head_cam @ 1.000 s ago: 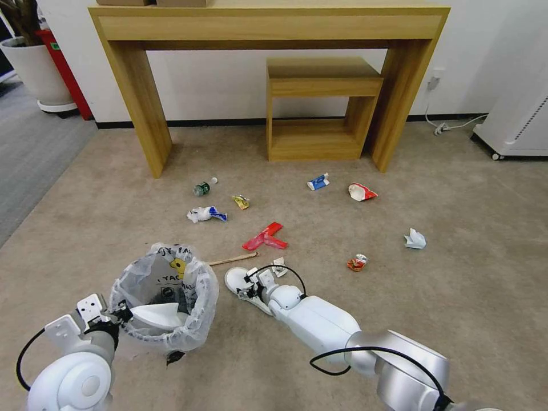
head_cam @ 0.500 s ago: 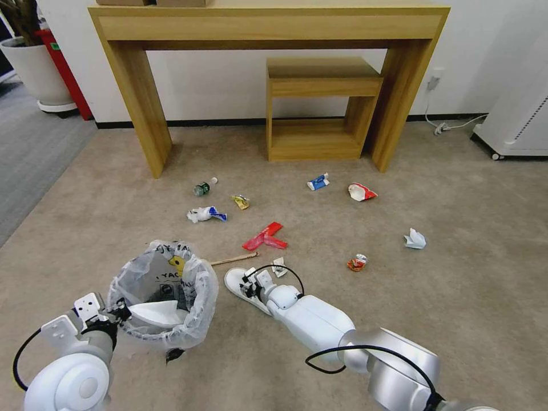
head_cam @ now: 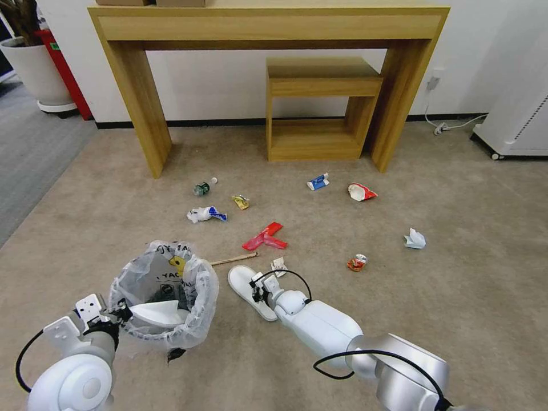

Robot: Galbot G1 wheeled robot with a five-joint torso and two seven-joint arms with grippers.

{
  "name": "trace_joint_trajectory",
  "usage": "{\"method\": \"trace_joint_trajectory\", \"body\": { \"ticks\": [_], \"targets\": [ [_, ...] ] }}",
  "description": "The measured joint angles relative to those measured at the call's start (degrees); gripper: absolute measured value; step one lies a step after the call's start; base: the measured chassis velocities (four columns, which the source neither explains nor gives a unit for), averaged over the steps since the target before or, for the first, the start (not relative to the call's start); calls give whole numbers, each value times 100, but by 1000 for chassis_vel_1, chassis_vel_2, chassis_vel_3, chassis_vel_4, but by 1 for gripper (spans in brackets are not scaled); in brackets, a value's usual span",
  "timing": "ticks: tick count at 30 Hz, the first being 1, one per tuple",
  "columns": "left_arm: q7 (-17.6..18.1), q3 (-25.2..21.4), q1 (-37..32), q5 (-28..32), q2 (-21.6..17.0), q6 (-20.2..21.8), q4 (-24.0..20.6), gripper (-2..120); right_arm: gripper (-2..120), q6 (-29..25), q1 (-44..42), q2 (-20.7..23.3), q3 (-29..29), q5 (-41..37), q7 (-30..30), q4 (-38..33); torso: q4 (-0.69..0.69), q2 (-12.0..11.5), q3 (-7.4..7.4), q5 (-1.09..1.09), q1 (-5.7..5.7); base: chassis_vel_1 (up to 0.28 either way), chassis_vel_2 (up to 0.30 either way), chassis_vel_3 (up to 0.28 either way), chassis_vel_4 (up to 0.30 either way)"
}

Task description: Pick up the trash bin and place the garbage on the floor into it.

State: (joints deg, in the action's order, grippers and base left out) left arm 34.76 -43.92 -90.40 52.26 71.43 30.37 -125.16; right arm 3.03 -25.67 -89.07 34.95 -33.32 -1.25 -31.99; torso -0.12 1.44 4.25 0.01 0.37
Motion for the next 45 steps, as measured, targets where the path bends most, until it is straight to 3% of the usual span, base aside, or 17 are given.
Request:
{"method": "trace_joint_trajectory", "body": {
  "ticks": [7, 9, 11, 13, 15, 17, 21, 23, 27, 35, 45],
  "targets": [
    [-3, -34, 16, -12, -19, -4, 83, 0, 0, -221, -140, 474, -62, -408, -84, -828, 0, 0, 0, 1, 0, 0, 0, 0, 0],
    [-3, -38, 34, -14, -29, -5, 125, 0, 0, -353, -288, 850, -207, -679, -58, -1656, -1, 0, 0, 0, 0, 0, 0, 0, 0],
    [-4, -38, 39, -14, -30, -5, 133, 0, 0, -408, -321, 929, -246, -727, -55, -1852, 0, 0, 0, 0, 0, 0, 0, 0, 0],
    [-4, -39, 66, -18, -36, -6, 182, 0, 0, -507, -480, 1318, -493, -887, -24, -2801, 0, 0, 0, 1, 0, 0, 0, 0, 0],
    [-3, -38, 67, -19, -36, -6, 185, 0, 0, -514, -494, 1354, -524, -899, -18, -2896, 0, 0, 0, 1, 0, 0, 0, 0, 0],
    [-1, -19, 91, -33, -37, -6, 228, 0, 0, -605, -604, 1715, -797, -967, 12, -3756, 0, 0, 0, 1, 0, 0, 0, 0, 0],
    [0, 2, 104, -37, -36, -7, 244, 0, 0, -710, -647, 1935, -972, -1042, -14, -4253, 0, 1, 0, 0, 0, 0, 0, 0, 0],
    [8, 59, 134, -45, -34, -7, 255, 0, 0, -973, -688, 2379, -1243, -1208, -204, -5050, -1, 0, 0, 0, 0, 0, 0, 0, 0],
    [22, 116, 169, -45, -23, 6, 255, 0, 0, -1329, -687, 2688, -1365, -1375, -648, -5734, -1, 0, 0, 0, 0, 0, 0, 0, 0],
    [42, 188, 215, -32, 10, 70, 182, 0, 0, -1989, -531, 2754, -1072, -1998, -1369, -6633, 0, 0, 0, 0, 0, 0, 0, 0, 0],
    [55, 197, 188, 3, 33, 129, -13, 0, 0, -2554, -165, 2056, -362, -2167, -1987, -6272, 1, 0, 0, -1, 0, 0, 0, 0, 0]
  ]
}}
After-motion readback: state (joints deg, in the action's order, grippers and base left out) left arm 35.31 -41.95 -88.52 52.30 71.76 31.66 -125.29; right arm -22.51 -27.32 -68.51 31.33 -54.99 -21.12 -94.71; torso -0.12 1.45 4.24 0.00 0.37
